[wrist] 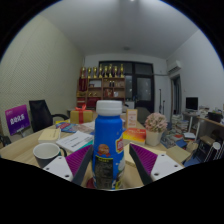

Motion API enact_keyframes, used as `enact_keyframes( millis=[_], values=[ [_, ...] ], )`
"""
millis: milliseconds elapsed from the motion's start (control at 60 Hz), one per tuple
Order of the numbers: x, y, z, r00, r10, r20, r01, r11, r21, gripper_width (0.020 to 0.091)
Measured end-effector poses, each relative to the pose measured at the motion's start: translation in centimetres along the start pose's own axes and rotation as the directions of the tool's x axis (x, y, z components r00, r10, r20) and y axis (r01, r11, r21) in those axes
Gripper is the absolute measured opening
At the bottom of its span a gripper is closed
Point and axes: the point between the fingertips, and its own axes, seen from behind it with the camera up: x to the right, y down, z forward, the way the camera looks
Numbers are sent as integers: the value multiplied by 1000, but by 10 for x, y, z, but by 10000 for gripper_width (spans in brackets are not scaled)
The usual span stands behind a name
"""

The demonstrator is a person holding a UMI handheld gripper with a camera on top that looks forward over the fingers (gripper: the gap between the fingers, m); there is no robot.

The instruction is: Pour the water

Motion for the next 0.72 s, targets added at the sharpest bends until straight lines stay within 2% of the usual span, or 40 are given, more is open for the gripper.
enact_keyframes(
  millis=[67, 400, 717],
  values=[
    [-20, -20, -8, 1000, 2, -29, -2, 1000, 22, 857],
    [-33, -21, -119, 995, 103, 15, -103, 995, 12, 838],
    [-36, -38, -239, 999, 18, -49, -16, 999, 30, 842]
  ],
)
